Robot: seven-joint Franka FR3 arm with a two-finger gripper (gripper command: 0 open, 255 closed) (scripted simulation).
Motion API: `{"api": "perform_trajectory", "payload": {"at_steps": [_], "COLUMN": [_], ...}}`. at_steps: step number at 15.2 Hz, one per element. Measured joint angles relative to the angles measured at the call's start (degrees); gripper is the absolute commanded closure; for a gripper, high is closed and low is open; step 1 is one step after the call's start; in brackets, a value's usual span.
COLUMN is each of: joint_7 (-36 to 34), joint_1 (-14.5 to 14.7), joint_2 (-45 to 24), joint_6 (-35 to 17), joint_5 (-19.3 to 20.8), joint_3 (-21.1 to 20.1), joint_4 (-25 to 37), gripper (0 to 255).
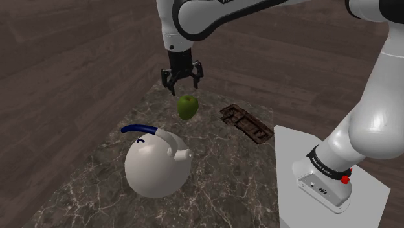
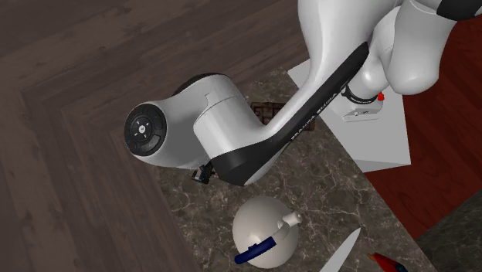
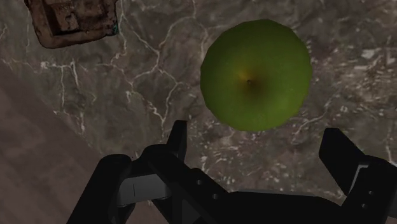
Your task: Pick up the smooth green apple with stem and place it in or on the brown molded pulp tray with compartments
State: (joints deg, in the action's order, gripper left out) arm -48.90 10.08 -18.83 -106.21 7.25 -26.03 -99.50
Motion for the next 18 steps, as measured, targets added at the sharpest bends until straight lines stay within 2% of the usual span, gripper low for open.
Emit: {"api": "perform_trajectory", "payload": {"at_steps": [6, 12, 13, 18], "joint_7": [-0.67, -0.68, -0.68, -0.68], "joint_1": [0.18, 0.15, 0.15, 0.13], "joint_2": [-1.07, -1.24, -1.24, -1.18], "joint_6": [-4.08, -4.66, -4.66, -4.68], "joint_5": [0.59, 0.69, 0.69, 0.71], "joint_3": [0.19, 0.25, 0.25, 0.27], "joint_4": [-3.13, -3.54, -3.54, -3.48], "gripper": [0, 0, 255, 255]}}
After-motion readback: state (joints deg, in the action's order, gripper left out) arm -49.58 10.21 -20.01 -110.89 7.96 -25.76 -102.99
